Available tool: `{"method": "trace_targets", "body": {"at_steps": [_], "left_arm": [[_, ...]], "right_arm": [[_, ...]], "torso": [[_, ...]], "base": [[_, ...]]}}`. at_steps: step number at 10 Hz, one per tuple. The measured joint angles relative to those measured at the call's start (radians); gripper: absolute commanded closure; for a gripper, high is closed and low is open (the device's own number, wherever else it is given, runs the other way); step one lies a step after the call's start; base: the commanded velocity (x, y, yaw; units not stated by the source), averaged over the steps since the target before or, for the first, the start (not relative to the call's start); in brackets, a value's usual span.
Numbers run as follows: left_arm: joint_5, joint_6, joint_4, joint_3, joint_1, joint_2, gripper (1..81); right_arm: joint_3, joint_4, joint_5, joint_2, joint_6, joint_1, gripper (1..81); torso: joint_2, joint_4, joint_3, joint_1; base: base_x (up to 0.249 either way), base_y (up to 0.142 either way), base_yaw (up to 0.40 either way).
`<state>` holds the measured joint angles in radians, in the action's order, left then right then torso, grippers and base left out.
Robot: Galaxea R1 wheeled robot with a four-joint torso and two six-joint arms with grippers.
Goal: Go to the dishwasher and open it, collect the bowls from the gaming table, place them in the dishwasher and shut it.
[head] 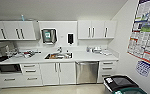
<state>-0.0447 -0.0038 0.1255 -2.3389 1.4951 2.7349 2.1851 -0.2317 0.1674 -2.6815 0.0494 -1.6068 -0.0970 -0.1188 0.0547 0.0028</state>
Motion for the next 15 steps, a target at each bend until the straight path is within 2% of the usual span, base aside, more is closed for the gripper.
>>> {"method": "trace_targets", "body": {"at_steps": [15], "left_arm": [[0.0,0.0,0.0,0.007,0.004,0.015,1.0]], "right_arm": [[0.01,0.0,-0.002,0.01,0.0,0.0,1.0]], "torso": [[0.0,0.0,0.0,0.0]], "base": [[0.136,0.0,0.0]]}}
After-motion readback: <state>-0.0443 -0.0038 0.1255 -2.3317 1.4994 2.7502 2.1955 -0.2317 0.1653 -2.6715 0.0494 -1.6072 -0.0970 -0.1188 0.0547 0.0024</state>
